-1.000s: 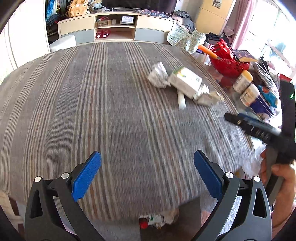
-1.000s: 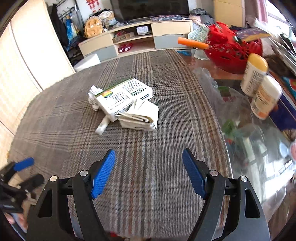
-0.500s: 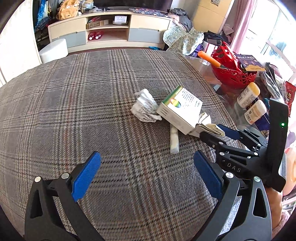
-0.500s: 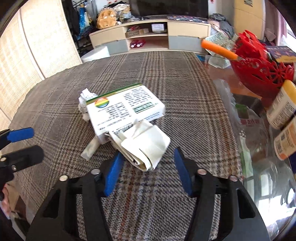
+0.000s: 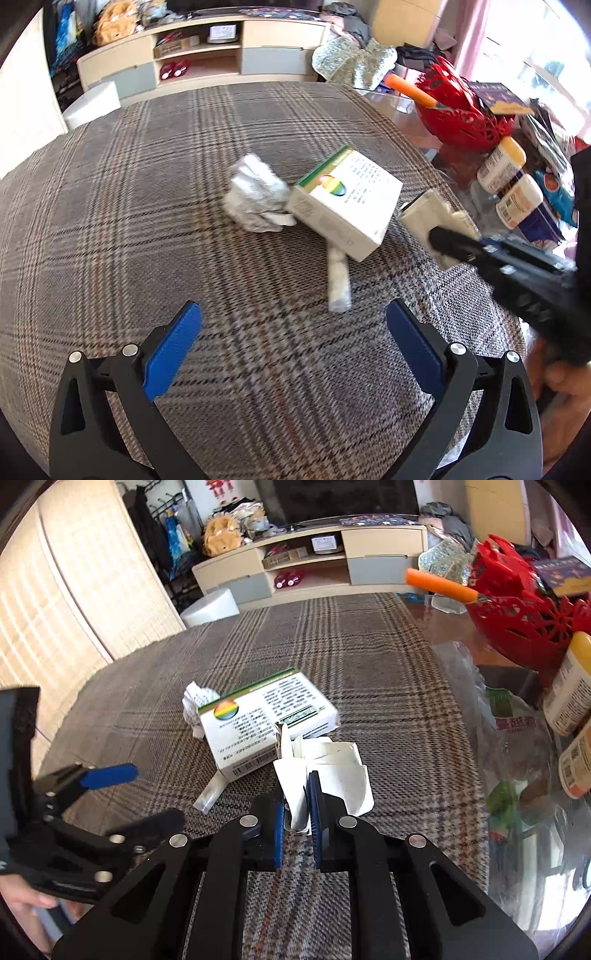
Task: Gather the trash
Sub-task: 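Grasp the white folded paper with the right tool while the left tool grasps the white tube, then carry both held items over the bin and open both tools to drop them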
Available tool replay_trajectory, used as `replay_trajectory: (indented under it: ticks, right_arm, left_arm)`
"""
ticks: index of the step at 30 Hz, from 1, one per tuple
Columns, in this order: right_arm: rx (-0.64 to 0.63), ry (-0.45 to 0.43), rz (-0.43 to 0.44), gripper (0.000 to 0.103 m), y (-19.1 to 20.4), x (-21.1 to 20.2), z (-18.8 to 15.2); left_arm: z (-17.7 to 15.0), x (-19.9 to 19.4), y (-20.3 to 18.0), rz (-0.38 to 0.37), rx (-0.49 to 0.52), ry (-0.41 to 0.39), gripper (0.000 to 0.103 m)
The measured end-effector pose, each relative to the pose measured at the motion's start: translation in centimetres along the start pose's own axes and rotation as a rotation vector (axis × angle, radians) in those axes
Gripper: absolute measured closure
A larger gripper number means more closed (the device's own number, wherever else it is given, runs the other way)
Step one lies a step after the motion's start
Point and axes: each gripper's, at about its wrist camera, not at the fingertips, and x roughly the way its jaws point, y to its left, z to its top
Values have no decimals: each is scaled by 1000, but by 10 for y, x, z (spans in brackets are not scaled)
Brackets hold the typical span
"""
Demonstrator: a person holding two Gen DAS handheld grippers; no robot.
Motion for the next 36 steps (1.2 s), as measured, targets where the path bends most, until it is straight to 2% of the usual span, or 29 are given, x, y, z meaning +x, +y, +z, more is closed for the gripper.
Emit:
replay_trajectory:
  ticks: [4,7,11,13,15,17,18,24,26,28,29,31,36]
  right_arm:
    - [18,-19,0,90,-15,-16,3]
    - [27,-23,13,90,-21,-23,1]
    - [28,-21,8,90,-27,-24,-2]
    - [42,-18,10,90,-31,-23,-3]
    - [55,-18,7,90,-34,-23,-4]
    - [61,-18,11,90,-35,-24,-6]
    - [62,-17,11,90,-35,-25,-8]
    - [69,-3,17,90,-31,-35,-22]
    - [67,6,15,90,-29,-38,-29]
    - [66,15,15,90,-26,-43,-35]
    - [68,18,15,90,-26,-44,-38]
    - [69,23,16,90,-22,-49,-45]
    - [84,30,26,90,-8,-66,-65]
  left_arm:
    - [3,14,-14,-13,48,-2,28]
    - [5,27,-21,-4,81,4,36]
    - [6,29,-24,33,89,-32,45]
    - [5,28,-25,53,92,-42,61]
    - [1,26,-26,72,112,-48,68]
    - [-3,22,-26,53,111,-50,86]
    - [-4,20,-24,42,108,-50,91]
    - [-19,7,-23,-6,140,-44,92]
    - [-25,-1,-24,-53,136,-37,92]
    - [-33,-9,-33,-17,190,-44,92]
    - [-38,-15,-37,-25,204,-44,92]
    - [-43,-21,-38,-55,189,-32,92]
    - [-65,-45,-44,-61,183,-31,92]
